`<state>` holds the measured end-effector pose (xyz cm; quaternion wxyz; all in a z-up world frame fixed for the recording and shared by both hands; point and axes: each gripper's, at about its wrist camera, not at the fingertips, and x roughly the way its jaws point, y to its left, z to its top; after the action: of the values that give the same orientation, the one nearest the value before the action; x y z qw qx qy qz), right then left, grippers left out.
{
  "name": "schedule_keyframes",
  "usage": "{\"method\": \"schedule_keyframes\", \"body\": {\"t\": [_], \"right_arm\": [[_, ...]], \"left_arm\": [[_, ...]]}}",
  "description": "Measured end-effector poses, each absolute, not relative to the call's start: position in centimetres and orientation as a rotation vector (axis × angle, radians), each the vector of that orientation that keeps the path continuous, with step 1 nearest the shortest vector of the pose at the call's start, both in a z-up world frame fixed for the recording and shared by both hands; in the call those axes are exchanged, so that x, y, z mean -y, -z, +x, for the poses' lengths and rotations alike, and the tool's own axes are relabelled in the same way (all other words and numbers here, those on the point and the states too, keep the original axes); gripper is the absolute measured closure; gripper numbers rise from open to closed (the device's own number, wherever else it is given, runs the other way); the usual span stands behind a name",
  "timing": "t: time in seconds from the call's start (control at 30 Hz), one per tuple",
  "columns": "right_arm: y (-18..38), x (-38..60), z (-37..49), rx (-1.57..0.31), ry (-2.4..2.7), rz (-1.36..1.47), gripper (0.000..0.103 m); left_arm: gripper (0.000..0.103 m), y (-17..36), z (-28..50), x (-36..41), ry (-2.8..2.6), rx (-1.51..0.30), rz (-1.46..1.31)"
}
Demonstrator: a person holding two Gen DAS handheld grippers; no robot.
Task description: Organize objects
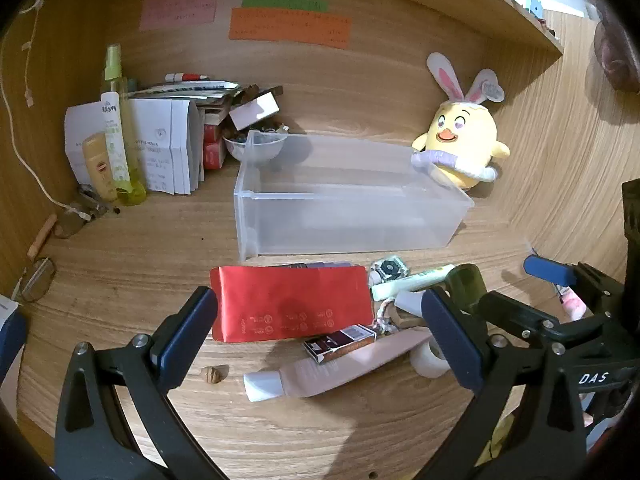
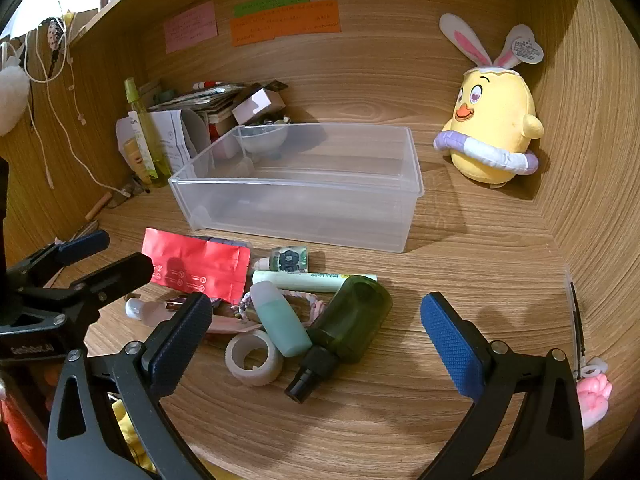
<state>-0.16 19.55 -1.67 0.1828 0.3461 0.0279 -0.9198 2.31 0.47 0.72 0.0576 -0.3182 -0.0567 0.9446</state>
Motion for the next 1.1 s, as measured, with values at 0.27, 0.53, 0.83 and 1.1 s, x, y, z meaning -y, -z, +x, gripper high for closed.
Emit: {"method": "schedule_keyframes", "body": {"t": [0.27, 0.53, 0.83, 1.1], "right_arm": [[1.63, -19.45, -0.05, -0.069, 2.587, 0.982, 0.0], [1.6, -19.44, -0.01, -0.068, 2.589, 0.98, 0.0], [1.49, -19.46, -0.04, -0.058, 2.588, 0.977, 0.0], [1.37, -19.54, -0.16, -0.057, 2.589, 0.977, 0.0]], "left_arm": [[0.0, -0.46, 2.15, -0.27, -2.86, 0.187, -0.985], [0.0, -0.44, 2.07, -0.21, -2.852, 0.19, -0.987], [0.0, -0.57, 2.08, -0.51, -2.842, 0.181, -0.984], [0.0, -0.63, 2.02, -0.52, -2.823, 0.193, -0.99]]}}
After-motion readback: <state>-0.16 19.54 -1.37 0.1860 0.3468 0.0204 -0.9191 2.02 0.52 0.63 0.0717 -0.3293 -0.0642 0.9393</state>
